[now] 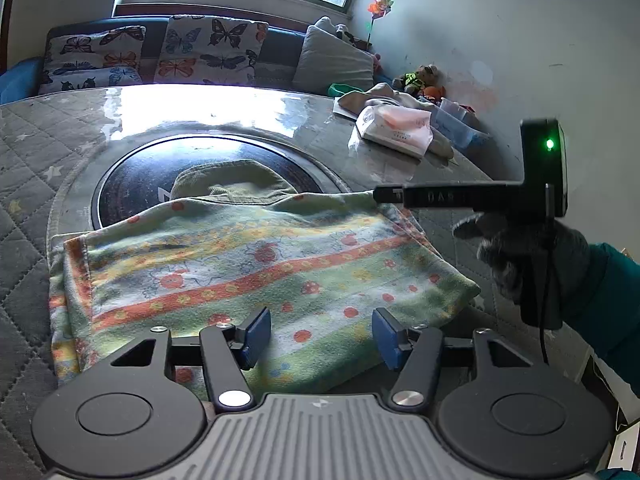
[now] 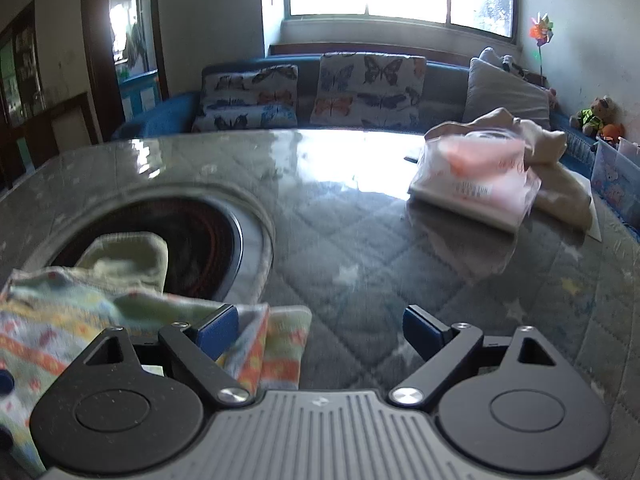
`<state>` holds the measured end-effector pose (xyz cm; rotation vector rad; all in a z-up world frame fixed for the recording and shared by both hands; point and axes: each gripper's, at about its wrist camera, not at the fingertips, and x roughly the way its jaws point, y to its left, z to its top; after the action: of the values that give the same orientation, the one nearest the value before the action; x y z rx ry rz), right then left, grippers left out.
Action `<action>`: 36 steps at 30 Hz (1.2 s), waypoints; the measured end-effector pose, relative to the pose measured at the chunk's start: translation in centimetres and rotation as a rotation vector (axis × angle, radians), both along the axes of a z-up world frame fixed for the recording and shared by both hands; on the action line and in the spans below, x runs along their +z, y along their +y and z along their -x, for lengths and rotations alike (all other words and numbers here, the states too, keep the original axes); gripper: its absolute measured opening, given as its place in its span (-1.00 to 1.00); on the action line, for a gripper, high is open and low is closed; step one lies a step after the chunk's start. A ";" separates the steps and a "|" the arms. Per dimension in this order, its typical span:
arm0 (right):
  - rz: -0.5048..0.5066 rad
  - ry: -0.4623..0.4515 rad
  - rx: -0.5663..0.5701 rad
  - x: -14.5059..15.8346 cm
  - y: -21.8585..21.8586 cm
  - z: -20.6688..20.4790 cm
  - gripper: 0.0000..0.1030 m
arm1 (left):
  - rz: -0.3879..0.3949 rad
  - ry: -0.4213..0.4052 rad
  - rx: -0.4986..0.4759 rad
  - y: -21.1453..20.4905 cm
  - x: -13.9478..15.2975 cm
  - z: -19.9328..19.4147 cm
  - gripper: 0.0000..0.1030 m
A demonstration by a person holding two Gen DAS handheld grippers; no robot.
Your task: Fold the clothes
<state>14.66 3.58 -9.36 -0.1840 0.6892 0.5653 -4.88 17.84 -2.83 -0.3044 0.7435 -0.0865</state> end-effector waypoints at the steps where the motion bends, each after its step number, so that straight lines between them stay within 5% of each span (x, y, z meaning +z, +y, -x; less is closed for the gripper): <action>1: 0.005 -0.001 -0.006 0.0 0.1 -0.2 0.78 | 0.001 0.000 0.000 0.0 0.0 0.0 0.18; 8: 0.050 -0.033 -0.014 0.0 0.8 -0.5 0.76 | 0.007 -0.002 0.002 0.0 -0.1 0.0 0.19; 16: 0.032 -0.059 0.208 1.5 5.8 2.5 0.76 | 0.012 -0.004 0.002 0.1 -0.1 0.0 0.23; 21: 0.095 -0.052 0.233 -0.1 8.4 2.0 0.76 | 0.015 -0.004 0.002 0.1 -0.1 0.0 0.23; 30: 0.076 -0.060 0.240 1.2 7.3 2.6 0.78 | 0.017 -0.025 0.021 0.9 0.7 0.6 0.24; 36: 0.064 -0.036 0.281 1.5 6.8 3.9 0.67 | -0.004 -0.053 0.136 3.5 2.2 2.1 0.26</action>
<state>10.76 10.38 -7.83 -0.3535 0.6509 0.8066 -6.98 21.37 -0.65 -0.3470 0.6685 0.0353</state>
